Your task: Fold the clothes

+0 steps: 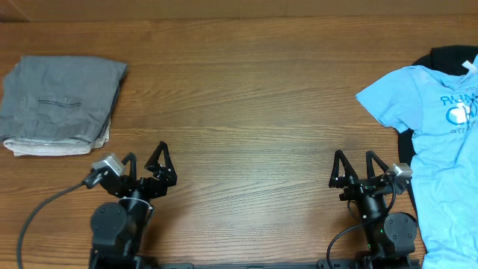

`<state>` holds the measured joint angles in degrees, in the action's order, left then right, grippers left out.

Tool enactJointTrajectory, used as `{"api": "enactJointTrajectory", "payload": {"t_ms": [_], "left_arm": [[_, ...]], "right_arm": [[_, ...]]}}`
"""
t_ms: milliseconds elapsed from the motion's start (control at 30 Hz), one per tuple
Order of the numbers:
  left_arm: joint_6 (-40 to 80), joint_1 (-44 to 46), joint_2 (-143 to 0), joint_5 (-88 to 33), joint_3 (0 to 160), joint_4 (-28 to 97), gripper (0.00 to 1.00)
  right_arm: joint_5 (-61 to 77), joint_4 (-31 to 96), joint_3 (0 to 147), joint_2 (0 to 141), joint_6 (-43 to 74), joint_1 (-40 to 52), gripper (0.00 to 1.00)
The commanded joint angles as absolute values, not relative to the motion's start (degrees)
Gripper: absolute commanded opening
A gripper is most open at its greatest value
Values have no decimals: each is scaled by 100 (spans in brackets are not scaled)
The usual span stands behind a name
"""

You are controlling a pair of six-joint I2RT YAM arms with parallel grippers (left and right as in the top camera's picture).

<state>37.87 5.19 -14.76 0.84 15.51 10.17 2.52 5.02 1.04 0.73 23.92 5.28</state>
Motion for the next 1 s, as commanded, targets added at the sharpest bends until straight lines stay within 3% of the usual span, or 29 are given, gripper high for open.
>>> {"api": "enactJointTrajectory", "payload": {"t_ms": [0, 267, 967], "left_arm": [[3874, 475, -1173, 366, 1050, 735, 100], [3795, 327, -753, 499, 309, 436, 100], [974, 325, -16, 351, 30, 403, 100]], "right_arm": [[198, 464, 45, 23, 2383, 552, 100], [198, 464, 45, 23, 2383, 552, 100], [198, 464, 45, 23, 2383, 552, 100]]}}
